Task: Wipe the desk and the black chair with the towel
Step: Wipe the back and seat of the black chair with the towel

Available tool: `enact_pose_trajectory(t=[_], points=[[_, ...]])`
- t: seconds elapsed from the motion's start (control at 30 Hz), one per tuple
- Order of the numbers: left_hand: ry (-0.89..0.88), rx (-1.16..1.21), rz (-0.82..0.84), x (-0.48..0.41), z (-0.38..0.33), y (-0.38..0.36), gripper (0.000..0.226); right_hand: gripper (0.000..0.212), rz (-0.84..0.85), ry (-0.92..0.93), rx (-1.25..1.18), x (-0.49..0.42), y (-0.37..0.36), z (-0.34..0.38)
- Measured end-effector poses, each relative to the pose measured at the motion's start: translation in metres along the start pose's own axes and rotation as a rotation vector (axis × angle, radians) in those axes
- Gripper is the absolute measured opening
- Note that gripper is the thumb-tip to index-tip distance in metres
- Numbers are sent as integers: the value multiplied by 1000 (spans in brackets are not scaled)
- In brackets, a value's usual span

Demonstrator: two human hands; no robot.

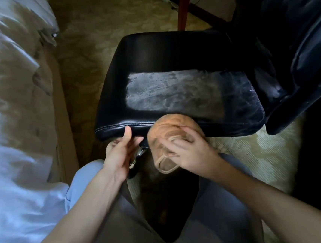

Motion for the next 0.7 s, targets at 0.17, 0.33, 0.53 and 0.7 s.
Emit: enact_pose_trajectory(t=[0.17, 0.33, 0.53, 0.7], points=[[-41, -32, 1, -9, -3, 1, 25, 58, 95, -169, 33, 75, 42, -68], [-29, -16, 30, -8, 9, -5, 33, 30, 63, -242, 115, 83, 64, -73], [67, -51, 158, 0, 18, -11, 65, 17, -40, -79, -44, -18, 32, 16], [14, -102, 142, -2, 13, -9, 60, 17, 113, -53, 29, -44, -11, 25]])
Point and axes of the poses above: each hand's wrist, its own x-axis away from the middle knuckle, its own y-axis out of the back of the hand, z = x × y, the point moved 6 cm from there along -x, towards the middle knuckle, and after that the axes turned 7 degrees about -z, right-handed, at the moved point
